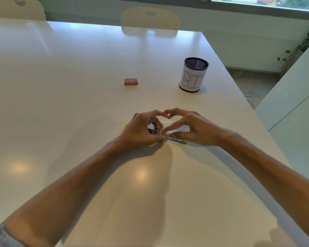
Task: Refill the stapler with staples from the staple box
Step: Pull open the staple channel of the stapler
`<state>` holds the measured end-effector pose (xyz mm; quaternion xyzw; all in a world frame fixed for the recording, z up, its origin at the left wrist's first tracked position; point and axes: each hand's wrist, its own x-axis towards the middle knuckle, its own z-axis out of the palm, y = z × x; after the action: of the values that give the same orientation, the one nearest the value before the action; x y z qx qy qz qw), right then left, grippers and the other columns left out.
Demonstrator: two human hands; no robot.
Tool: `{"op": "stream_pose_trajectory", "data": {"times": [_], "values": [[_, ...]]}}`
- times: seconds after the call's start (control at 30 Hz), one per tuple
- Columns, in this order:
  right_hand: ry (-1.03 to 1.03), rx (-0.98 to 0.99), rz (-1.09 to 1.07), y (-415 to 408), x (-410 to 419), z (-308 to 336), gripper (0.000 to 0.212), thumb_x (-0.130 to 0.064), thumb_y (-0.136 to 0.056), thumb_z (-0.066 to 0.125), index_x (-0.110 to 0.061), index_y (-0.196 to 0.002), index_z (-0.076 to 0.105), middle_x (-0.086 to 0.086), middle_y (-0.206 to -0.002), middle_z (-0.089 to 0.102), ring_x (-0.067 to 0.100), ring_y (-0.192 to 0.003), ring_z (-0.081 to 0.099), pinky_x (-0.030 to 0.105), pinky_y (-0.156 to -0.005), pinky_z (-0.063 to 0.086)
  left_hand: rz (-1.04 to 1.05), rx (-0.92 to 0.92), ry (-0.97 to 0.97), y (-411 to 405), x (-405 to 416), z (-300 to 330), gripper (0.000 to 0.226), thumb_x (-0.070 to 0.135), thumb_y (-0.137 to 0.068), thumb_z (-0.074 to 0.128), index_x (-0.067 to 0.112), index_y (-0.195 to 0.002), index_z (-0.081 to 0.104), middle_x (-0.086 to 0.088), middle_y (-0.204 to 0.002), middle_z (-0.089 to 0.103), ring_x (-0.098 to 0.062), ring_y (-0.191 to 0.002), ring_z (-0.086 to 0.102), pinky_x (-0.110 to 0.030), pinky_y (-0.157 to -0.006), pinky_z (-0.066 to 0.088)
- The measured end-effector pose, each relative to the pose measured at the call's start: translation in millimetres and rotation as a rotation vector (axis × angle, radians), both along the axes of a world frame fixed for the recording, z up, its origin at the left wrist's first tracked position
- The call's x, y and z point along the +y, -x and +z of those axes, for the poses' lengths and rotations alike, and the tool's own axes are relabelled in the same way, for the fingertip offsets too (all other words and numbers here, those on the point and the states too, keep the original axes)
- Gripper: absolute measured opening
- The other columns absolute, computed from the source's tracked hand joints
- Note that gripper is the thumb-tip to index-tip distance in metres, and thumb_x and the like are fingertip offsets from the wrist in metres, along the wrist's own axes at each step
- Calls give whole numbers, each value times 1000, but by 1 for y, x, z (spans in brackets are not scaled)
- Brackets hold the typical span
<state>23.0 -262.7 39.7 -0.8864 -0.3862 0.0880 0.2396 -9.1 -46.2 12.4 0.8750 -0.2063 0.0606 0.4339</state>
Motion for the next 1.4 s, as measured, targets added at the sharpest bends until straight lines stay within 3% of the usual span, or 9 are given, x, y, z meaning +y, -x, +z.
{"op": "stream_pose_trajectory", "data": {"times": [0.2, 0.4, 0.8, 0.97, 1.07, 1.17, 1.27, 1.33, 1.4], "values": [[6, 19, 33, 1, 4, 0, 23, -35, -91, 67, -43, -112, 72, 0, -153, 40, 14, -136, 42, 44, -109, 40, -18, -16, 1, -1, 5, 1, 62, 29, -66, 90, 23, -123, 65, 3, -89, 75, -3, -87, 68, -26, -88, 53], [33, 9, 44, 0, 6, 4, 20, -34, -90, 69, -37, -109, 74, -3, -155, 38, 13, -139, 39, 44, -111, 38, -9, -65, 1, -1, 8, -3, 62, 39, -64, 91, 24, -120, 68, 7, -88, 75, 7, -83, 67, -8, -77, 49], [143, 54, 108, -3, 17, 24, 16, -29, -91, 71, -32, -107, 71, -5, -159, 29, 14, -147, 26, 45, -118, 27, -40, -31, 28, -2, 11, 1, 59, 35, -61, 93, 20, -114, 71, 9, -91, 78, -3, -88, 73, -18, -82, 55], [144, 120, 166, -6, 23, 27, 13, -28, -93, 69, -30, -105, 71, -4, -160, 25, 15, -147, 24, 42, -120, 22, -73, -26, 56, -1, 8, 2, 52, 30, -59, 94, 26, -106, 71, 5, -81, 78, -12, -81, 73, -25, -76, 56], [96, 180, 154, -7, 23, 27, 12, -27, -92, 69, -27, -104, 72, -5, -158, 28, 13, -144, 30, 38, -119, 25, -81, -24, 60, 0, 8, 2, 56, 32, -58, 94, 29, -108, 70, 6, -83, 79, -6, -82, 73, -20, -79, 54], [-19, 237, 119, -8, 18, 29, 9, -26, -92, 70, -27, -101, 73, -6, -150, 40, 10, -134, 44, 30, -107, 38, -60, -32, 42, 0, 8, 1, 69, 36, -58, 94, 35, -119, 62, 9, -80, 78, -1, -83, 72, -14, -81, 50], [-197, 266, 37, -8, 12, 27, 5, -20, -92, 69, -20, -96, 73, -2, -130, 57, 6, -114, 59, 24, -94, 48, -29, -42, 18, 1, 8, 1, 63, 35, -60, 93, 33, -117, 67, 9, -83, 78, 2, -81, 70, -12, -80, 49], [-338, 295, -19, -9, 9, 22, 5, -11, -91, 69, -9, -95, 72, 4, -117, 67, 5, -102, 65, 20, -90, 48, -10, -47, 15, 2, 6, 0, 58, 31, -61, 93, 28, -115, 70, 8, -83, 78, 1, -78, 69, -14, -78, 51], [-462, 334, -76, -8, 8, 15, 5, -6, -90, 69, -9, -92, 72, 5, -107, 72, 6, -95, 68, 19, -89, 49, 15, -60, 9, 2, 5, -1, 53, 28, -63, 92, 27, -111, 71, 7, -80, 78, 0, -74, 68, -14, -77, 51]]}}
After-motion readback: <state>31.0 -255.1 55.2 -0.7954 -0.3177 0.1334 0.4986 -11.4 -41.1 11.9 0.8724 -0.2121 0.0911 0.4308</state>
